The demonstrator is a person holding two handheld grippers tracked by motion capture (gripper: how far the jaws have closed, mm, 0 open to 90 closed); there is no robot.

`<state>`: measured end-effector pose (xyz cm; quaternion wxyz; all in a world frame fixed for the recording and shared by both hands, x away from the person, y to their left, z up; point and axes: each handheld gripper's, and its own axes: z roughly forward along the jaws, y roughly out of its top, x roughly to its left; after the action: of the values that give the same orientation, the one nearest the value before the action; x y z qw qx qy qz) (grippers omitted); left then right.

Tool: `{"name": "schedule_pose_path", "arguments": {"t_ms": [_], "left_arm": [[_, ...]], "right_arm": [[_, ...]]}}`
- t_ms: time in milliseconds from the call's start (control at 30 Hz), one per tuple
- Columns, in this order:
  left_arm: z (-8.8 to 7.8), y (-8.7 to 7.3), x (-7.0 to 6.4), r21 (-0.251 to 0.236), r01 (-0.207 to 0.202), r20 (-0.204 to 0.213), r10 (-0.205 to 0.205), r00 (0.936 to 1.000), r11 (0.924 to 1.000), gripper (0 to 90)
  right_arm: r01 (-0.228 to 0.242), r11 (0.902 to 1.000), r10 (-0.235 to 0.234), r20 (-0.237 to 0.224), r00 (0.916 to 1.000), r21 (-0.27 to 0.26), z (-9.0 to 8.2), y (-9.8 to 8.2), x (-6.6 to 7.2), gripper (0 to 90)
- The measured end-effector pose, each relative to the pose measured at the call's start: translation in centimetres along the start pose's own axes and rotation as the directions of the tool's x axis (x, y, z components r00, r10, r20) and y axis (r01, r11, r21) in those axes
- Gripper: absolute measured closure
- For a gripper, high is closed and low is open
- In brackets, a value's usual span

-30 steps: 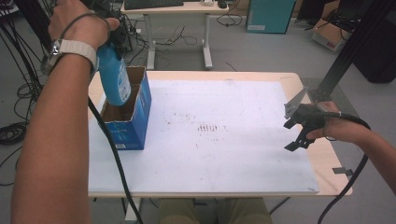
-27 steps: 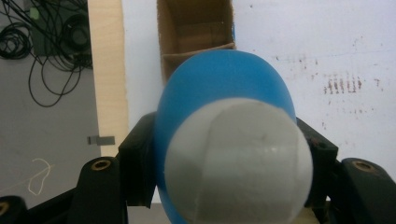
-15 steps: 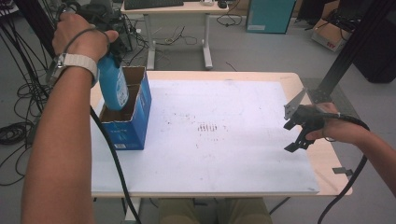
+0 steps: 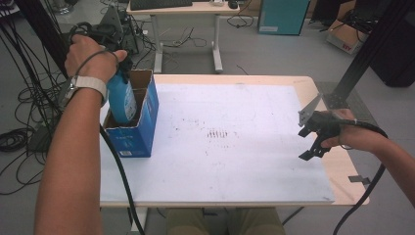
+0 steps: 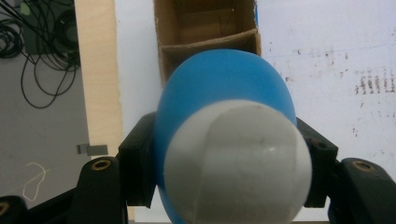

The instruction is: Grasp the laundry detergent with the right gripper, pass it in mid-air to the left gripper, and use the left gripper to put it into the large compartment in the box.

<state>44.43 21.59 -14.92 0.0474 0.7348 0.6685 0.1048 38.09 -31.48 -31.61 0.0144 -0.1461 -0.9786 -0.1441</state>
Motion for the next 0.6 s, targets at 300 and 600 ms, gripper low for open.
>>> {"name": "schedule_pose_path", "arguments": {"t_ms": [300, 600], "left_arm": [[2.2, -0.3, 0.0, 0.007, -0.005, -0.002, 0.005, 1.0, 1.0, 37.6], [3.7, -0.4, 0.2, 0.013, -0.01, -0.01, 0.01, 0.9999, 0.9999, 37.6]], "right_arm": [[-0.004, 1.0, 0.004, -0.004, 1.0, 0.002, 0.2, -0.1, 0.0, 10.5], [-0.011, 0.9999, 0.011, -0.01, 0.9999, 0.009, 0.5, -0.3, -0.2, 10.5]]}}
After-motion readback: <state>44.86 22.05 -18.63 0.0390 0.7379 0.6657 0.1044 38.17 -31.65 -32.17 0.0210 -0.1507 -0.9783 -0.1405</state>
